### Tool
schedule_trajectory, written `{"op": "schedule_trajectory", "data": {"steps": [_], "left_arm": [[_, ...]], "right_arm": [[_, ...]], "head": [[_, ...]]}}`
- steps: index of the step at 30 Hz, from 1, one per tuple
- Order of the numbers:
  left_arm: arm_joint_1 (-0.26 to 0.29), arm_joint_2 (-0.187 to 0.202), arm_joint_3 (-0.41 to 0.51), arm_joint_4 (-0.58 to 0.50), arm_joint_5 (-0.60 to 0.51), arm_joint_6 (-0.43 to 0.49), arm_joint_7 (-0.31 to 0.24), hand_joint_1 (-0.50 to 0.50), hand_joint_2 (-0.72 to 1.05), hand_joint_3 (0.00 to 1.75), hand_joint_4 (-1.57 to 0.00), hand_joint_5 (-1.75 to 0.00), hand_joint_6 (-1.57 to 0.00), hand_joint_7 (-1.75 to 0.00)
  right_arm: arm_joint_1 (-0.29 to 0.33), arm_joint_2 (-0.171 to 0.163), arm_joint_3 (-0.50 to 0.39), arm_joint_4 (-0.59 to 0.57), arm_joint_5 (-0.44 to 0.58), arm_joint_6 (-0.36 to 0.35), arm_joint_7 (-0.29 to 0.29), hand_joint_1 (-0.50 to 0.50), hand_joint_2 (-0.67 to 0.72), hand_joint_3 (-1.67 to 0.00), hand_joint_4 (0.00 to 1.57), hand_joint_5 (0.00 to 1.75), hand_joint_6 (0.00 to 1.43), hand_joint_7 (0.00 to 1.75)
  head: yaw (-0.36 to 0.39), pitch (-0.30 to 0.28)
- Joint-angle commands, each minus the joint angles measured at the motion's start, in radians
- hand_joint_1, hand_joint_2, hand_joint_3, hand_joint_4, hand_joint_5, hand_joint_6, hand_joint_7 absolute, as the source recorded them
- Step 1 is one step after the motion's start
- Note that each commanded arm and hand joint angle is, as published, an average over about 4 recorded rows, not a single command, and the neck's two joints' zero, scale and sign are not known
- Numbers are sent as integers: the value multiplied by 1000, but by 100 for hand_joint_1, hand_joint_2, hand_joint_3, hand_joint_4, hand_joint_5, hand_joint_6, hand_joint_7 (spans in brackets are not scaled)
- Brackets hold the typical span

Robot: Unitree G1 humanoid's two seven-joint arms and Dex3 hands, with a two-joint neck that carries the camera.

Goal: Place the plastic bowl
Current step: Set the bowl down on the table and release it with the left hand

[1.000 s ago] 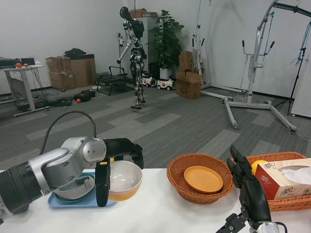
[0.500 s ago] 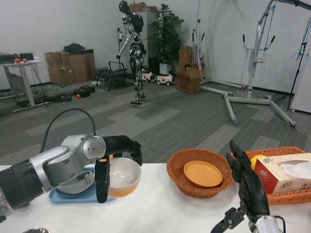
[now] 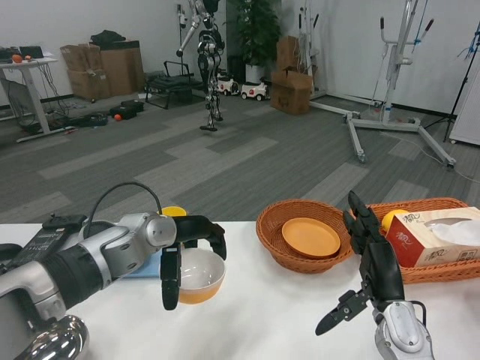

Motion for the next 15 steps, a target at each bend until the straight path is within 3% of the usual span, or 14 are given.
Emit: {"op": "schedule_trajectory", "data": {"steps": [1,6,15], "left_arm": [[5,-45,-15,75,10,-51,11,48,52,0,-133,-175,-136,-147],[9,-110,-7,174,38,-121,37,48,52,0,-128,-175,-132,-147],[12,-173,-16,324,86,-249,114,48,52,0,-127,-175,-126,-147]], "right_arm": [[-1,1,13,6,21,-4,0,-46,47,0,0,0,0,0],[9,0,18,-11,30,-10,0,-46,47,0,0,0,0,0],[59,-5,18,-85,40,-13,0,-46,47,0,0,0,0,0]], "head": [[-4,-18],[-19,-59],[-41,-86]]}}
